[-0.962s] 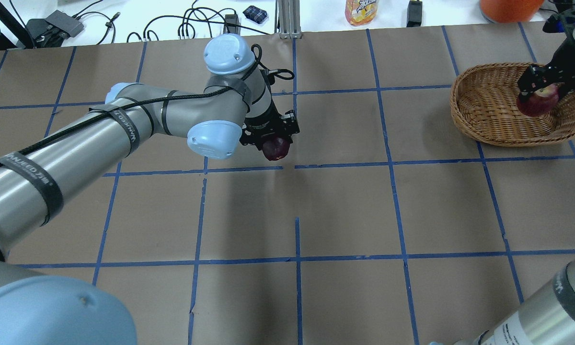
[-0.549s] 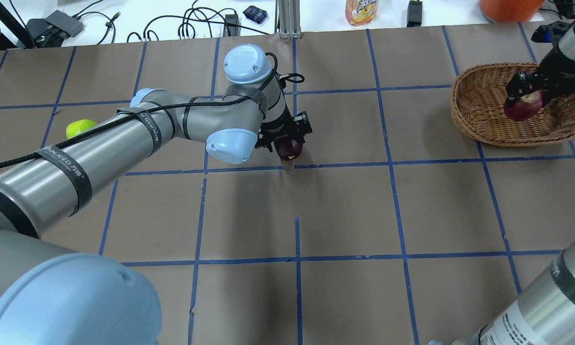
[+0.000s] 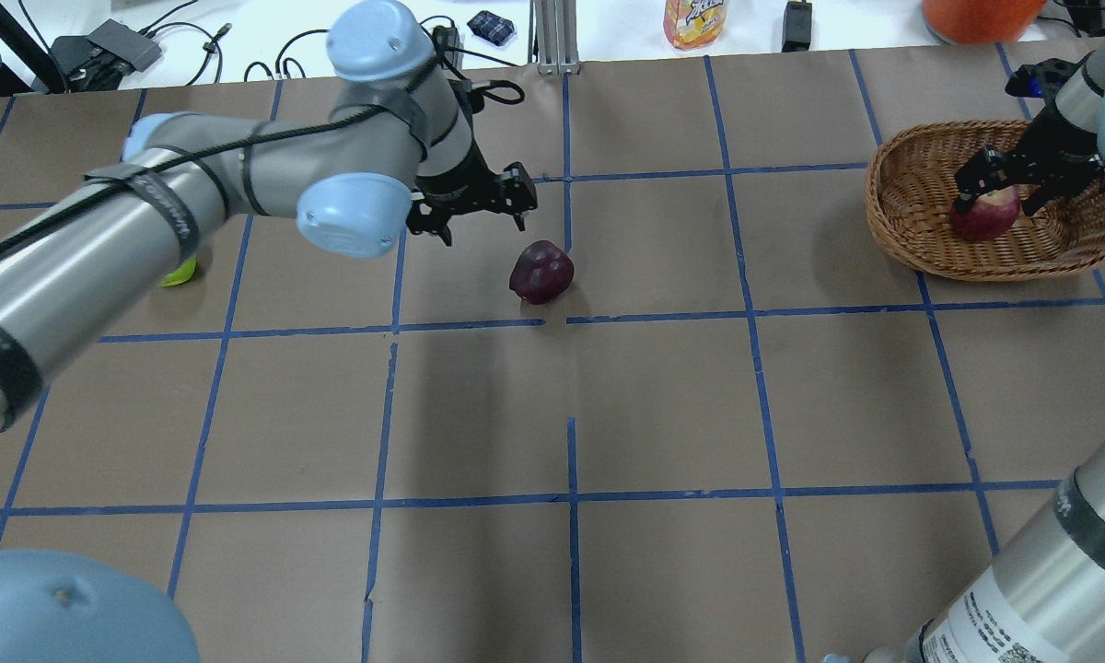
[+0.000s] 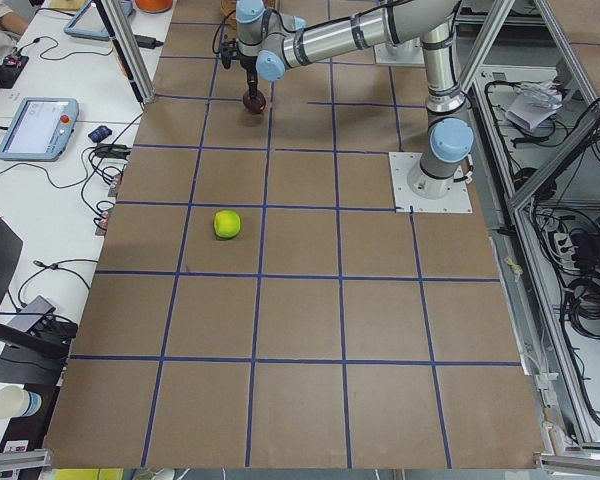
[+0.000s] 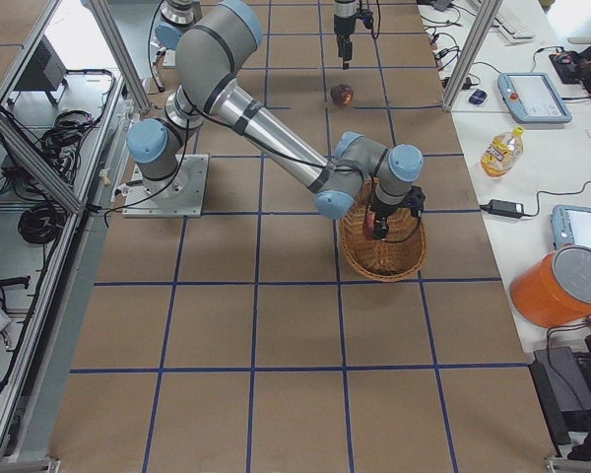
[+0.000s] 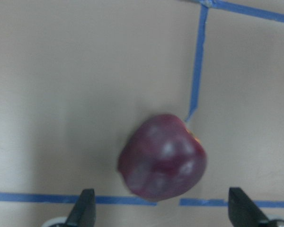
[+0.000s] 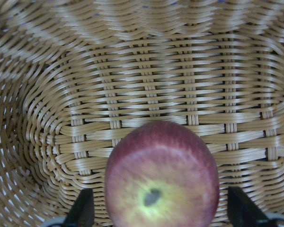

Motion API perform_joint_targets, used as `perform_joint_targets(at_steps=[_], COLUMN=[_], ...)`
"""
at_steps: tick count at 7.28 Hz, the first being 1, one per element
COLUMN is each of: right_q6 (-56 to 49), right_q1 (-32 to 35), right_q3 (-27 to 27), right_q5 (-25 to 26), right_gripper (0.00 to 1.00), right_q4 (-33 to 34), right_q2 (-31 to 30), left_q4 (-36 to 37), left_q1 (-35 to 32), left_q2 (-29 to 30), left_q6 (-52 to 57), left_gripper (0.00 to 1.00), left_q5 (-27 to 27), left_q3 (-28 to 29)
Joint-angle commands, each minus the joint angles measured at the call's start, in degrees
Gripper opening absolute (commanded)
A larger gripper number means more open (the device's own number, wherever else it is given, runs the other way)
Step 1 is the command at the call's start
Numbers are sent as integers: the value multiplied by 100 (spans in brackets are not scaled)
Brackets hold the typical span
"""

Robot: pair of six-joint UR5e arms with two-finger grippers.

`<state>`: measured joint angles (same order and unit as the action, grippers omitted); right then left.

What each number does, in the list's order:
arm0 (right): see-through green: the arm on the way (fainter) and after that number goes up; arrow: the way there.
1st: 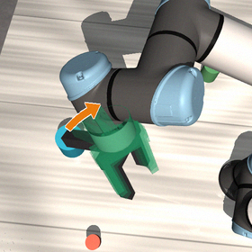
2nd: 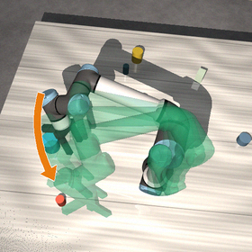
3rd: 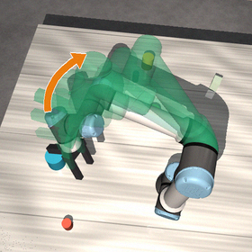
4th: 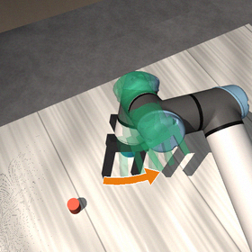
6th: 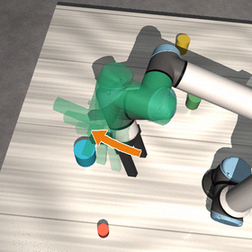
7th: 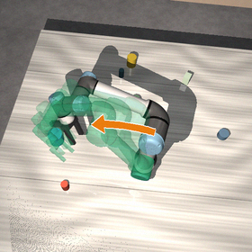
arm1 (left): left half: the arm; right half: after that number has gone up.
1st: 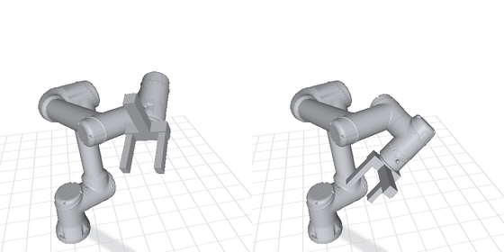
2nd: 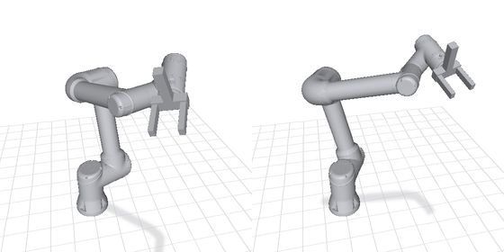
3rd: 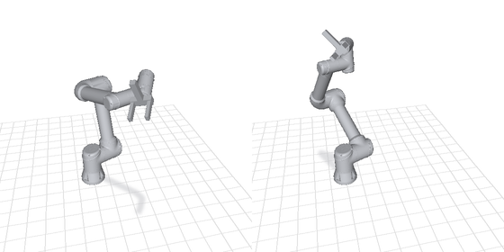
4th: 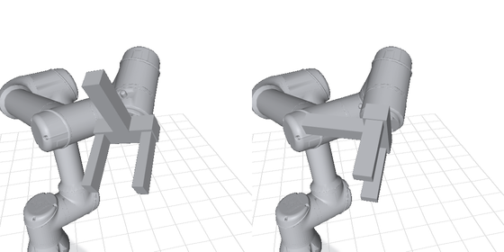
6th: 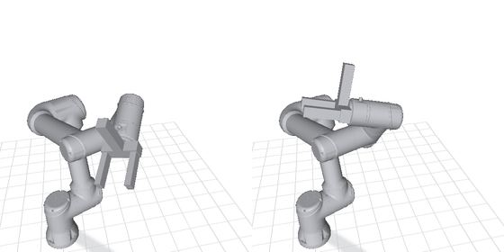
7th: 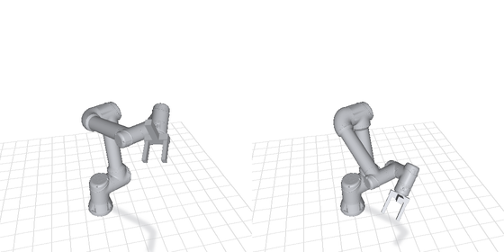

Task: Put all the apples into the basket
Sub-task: 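Move right gripper to the dark apple while left moves to green apple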

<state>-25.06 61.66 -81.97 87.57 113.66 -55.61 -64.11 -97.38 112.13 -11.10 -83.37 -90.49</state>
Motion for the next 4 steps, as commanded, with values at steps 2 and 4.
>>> perform_joint_targets(at_steps=[2,4], right_q6=[794,2348], right_q1=[440,1649], right_q3=[93,67], right_q5=[-11,-21], right_gripper=[100,100], right_q4=[-603,-933], right_q2=[-711,-1013], left_q4=[-779,-71], left_q1=[1996,3036], left_q2=[-412,-88], left_q6=[2755,3401], left_gripper=[100,100], left_q5=[-443,-435], left_q3=[155,32])
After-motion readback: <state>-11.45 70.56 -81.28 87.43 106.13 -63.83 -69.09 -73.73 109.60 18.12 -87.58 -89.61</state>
